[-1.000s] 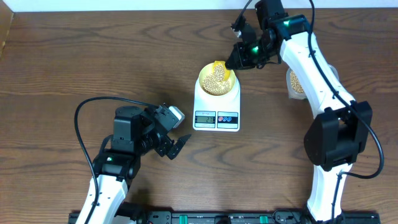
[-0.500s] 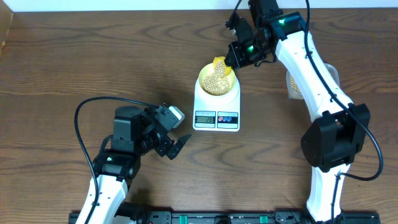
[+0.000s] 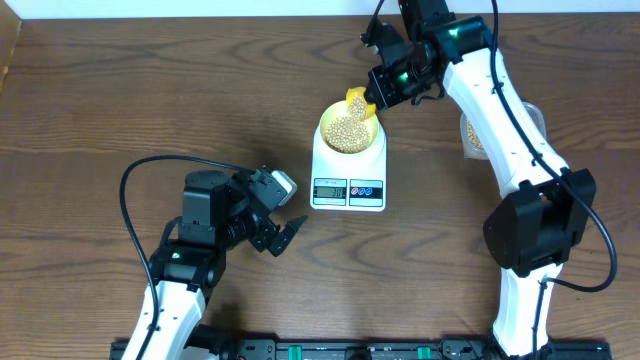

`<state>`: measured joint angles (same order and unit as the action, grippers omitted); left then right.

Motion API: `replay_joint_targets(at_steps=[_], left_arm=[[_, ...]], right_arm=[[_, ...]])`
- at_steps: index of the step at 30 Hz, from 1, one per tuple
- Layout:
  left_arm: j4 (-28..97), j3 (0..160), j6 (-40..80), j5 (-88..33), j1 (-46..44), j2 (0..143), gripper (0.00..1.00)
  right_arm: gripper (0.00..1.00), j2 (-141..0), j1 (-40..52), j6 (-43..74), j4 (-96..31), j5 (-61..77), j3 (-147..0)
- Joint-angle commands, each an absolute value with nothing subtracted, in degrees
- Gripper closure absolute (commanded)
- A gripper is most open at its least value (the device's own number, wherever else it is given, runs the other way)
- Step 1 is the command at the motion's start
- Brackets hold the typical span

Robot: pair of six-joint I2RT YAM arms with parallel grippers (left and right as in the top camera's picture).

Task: Scoop item into bowl and weigh 50g on scale
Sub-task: 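Tip the scoop over the yellow bowl to pour soybeans in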

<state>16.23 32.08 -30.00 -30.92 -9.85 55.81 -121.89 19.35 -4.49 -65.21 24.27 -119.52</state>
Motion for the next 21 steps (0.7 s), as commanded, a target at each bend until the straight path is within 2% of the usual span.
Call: replay_joint_targets(at_steps=[1,7,21], left_arm=[[16.2,32.6,-29.9,-30.4,-9.6,55.4,0.01],[16.2,32.6,-29.9,-30.4,-9.6,55.4,0.01],[16.2,32.6,-29.9,-30.4,-9.6,55.4,0.01]], right_arm=[[0.99,-121.6,19.8,-5.6,-65.8,24.5,-121.1],[0.99,-121.6,18.7,-5.2,-67.6,31.7,-121.1],[0.99,-121.6,17.9,-5.2,-67.7,31.7,-121.1]])
